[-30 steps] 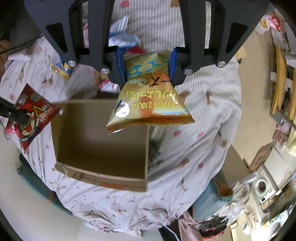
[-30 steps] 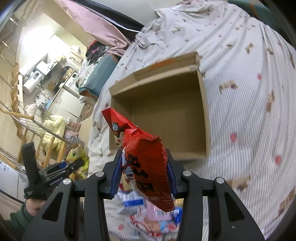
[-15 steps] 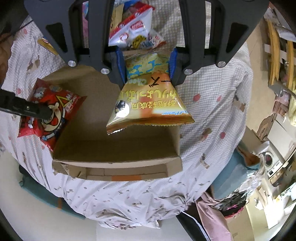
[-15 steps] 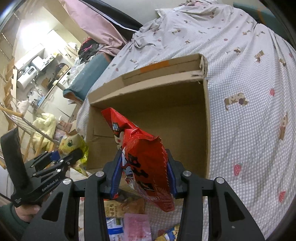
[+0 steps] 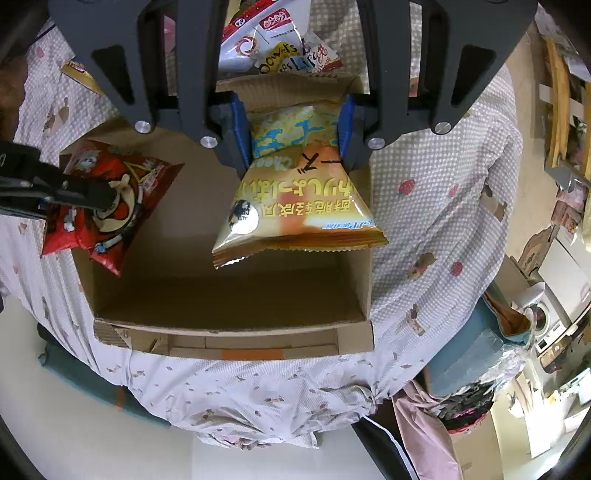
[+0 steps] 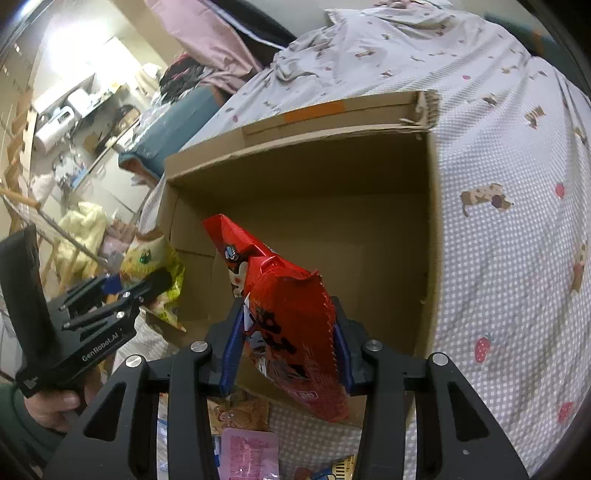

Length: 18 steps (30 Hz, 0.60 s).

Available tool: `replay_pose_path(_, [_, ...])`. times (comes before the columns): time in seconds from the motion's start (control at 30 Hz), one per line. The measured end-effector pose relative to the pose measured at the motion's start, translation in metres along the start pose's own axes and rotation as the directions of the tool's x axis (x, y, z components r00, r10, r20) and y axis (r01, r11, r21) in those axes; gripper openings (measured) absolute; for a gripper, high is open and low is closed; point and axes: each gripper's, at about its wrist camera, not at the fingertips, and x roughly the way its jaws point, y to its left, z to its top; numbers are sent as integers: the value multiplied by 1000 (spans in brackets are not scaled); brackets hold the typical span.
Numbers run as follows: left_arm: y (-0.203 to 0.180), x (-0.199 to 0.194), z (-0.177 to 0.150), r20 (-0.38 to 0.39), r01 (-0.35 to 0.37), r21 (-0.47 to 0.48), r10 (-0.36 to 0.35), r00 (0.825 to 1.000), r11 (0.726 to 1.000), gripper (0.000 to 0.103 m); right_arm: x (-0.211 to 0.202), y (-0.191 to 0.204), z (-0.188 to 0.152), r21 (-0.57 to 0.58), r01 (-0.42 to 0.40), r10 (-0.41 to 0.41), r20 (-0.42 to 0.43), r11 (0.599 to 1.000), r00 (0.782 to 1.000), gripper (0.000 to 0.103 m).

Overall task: Organize snacks
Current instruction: 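Carry both packets into the box and open both grippers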

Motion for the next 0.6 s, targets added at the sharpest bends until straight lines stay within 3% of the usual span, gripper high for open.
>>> replay_pose_path(0.6, [2, 3, -3, -24, 12, -29, -12, 1000, 1000, 37, 4, 3, -3, -31, 26, -26, 7, 999, 1000, 47])
